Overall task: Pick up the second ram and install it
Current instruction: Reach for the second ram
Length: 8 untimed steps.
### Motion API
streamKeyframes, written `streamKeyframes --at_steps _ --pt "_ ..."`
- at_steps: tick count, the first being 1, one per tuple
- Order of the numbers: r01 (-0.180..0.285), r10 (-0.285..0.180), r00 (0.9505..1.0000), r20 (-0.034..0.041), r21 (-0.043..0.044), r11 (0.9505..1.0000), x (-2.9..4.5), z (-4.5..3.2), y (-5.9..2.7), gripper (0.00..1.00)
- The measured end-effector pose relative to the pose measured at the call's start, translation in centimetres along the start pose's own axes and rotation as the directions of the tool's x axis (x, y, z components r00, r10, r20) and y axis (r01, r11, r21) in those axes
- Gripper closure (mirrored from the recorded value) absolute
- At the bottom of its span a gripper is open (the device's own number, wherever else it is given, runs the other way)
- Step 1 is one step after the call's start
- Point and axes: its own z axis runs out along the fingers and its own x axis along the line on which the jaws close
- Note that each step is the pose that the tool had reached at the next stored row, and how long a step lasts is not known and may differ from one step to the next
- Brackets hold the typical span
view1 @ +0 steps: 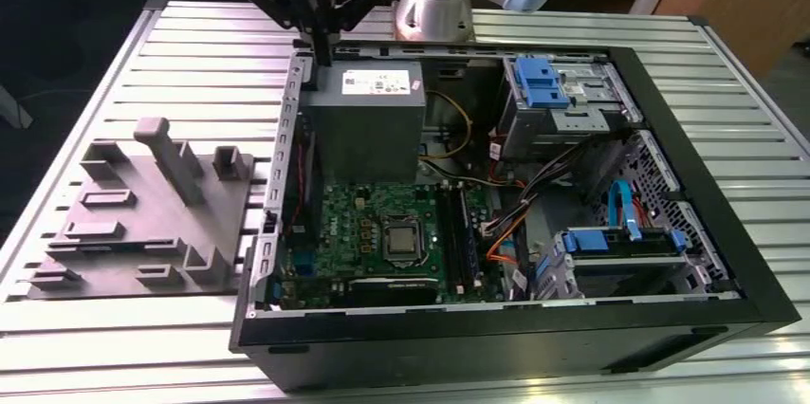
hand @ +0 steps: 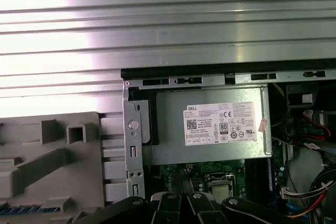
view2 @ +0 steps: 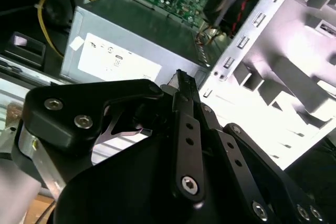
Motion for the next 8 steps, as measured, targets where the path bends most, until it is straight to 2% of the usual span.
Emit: streamKeyframes --at_steps 8 --pt "0.0 0.0 1.0 0.0 -0.0001 1.0 1.67 0.1 -0.13 0.9"
